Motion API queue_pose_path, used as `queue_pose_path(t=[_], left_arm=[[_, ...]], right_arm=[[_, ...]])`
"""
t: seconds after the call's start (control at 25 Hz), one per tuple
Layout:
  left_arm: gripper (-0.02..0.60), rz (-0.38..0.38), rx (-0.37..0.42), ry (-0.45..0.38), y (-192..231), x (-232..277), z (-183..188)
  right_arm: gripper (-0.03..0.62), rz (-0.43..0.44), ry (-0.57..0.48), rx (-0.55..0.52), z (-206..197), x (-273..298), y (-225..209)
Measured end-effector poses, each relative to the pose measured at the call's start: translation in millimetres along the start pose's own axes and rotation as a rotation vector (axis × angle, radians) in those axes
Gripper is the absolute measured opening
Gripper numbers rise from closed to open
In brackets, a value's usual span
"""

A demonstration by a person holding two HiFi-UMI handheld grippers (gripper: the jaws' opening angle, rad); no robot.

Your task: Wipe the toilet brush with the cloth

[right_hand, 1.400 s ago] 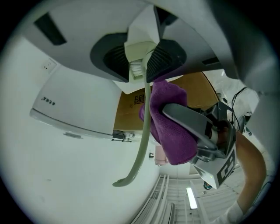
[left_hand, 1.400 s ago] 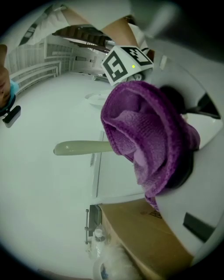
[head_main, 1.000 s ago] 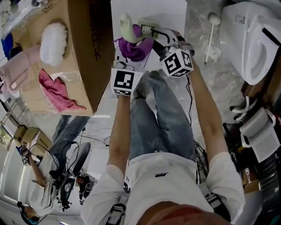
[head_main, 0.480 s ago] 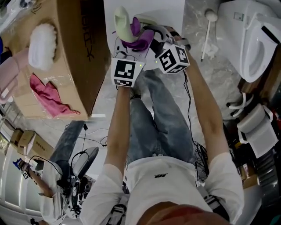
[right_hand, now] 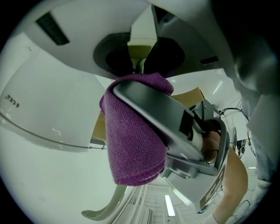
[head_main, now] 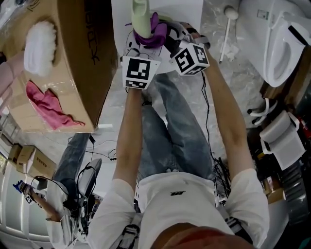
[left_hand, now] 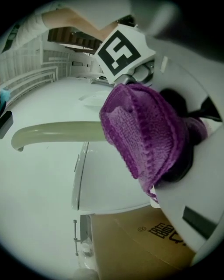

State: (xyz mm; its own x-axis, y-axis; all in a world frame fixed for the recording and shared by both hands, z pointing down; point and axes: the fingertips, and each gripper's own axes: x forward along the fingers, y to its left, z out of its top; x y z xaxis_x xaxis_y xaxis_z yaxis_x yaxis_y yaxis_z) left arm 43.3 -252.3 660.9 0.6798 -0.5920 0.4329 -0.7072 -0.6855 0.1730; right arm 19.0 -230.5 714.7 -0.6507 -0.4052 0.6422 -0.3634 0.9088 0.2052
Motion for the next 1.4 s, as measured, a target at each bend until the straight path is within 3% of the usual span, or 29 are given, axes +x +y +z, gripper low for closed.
queue_pose_path(t=[0.84,1.4], left_arm=[[0.101,-0.033,0.014,-0.167,-5.8,-49.0,102.7],[0.160,-0.125,-0.112,-0.255,0.5,-72.4,181.8]], right_arm=[[0.075,0.005,0.042,-0.011,0.3,0.4,1.0],[0.074,0.010,0.056,-0.007,-2.2,-0.2,-0.2]])
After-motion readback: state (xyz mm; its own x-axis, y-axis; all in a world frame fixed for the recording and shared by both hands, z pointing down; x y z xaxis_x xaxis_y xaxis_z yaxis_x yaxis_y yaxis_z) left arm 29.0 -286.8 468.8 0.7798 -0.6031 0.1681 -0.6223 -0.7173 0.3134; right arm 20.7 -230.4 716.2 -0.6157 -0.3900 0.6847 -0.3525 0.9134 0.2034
